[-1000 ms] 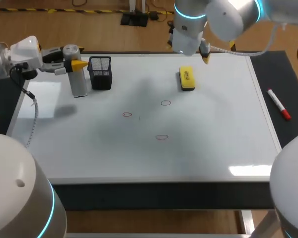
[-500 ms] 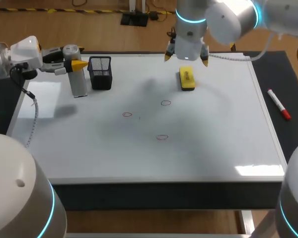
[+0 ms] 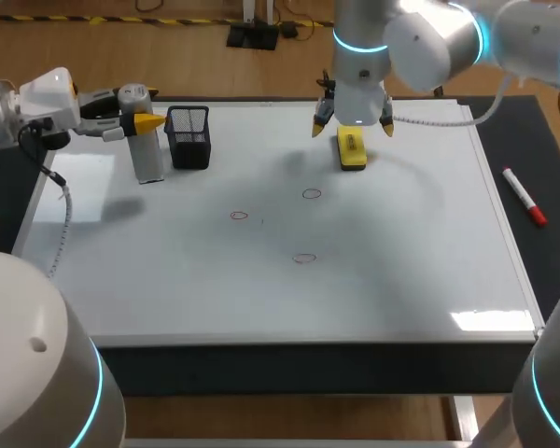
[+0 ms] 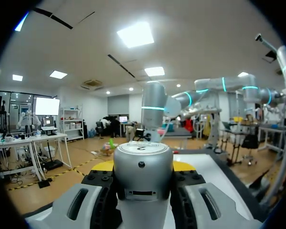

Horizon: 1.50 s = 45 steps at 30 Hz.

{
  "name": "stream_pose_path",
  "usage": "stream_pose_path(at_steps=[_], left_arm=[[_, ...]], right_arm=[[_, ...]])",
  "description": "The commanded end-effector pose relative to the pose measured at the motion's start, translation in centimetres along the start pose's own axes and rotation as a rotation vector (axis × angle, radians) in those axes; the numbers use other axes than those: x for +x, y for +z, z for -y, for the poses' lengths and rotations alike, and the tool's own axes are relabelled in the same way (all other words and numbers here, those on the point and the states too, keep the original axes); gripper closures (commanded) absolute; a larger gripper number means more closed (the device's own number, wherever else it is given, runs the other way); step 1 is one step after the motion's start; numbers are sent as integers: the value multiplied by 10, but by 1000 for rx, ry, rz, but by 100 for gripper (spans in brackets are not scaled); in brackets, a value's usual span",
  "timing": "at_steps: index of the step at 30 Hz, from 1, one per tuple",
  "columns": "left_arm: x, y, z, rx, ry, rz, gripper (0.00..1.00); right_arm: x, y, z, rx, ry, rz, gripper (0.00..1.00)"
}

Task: Pick up the inspection probe, press it on each red-marked spot on the whiteboard one by one, put down the probe, pick up the eraser, and wipe off all the red marks.

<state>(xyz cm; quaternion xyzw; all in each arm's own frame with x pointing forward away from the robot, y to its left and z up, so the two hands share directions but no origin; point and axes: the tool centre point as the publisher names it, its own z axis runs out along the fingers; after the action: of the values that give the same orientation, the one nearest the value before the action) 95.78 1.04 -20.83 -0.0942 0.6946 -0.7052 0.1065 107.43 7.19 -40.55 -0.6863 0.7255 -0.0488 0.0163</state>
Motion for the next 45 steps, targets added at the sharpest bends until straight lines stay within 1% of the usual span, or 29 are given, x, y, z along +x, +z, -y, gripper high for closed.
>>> stream_pose_path(at_steps=[1, 7, 20, 21, 22, 23, 30, 40, 45], left_arm=[[1, 0, 1, -1, 1, 2, 100], [1, 0, 1, -1, 1, 2, 100], [1, 0, 1, -1, 1, 2, 100], [1, 0, 1, -1, 1, 2, 100], [1, 0, 1, -1, 1, 2, 100], [1, 0, 1, -1, 1, 2, 100], [1, 0, 1, -1, 1, 2, 100], [1, 0, 1, -1, 1, 2, 100], [1, 0, 1, -1, 1, 2, 100]], right_arm=[[-1, 6, 7, -18, -1, -12, 0], [3, 14, 6, -45, -6, -4, 0], [0, 17, 1, -49, -14, 1, 0], [0, 17, 1, -52, -15, -9, 28], [0, 17, 0, -52, -15, -11, 63], [0, 17, 0, -53, -15, -11, 100], [4, 8, -2, -58, 13, -19, 100], [15, -6, -2, -49, 56, 15, 100], [32, -18, -1, -36, 101, 5, 100]])
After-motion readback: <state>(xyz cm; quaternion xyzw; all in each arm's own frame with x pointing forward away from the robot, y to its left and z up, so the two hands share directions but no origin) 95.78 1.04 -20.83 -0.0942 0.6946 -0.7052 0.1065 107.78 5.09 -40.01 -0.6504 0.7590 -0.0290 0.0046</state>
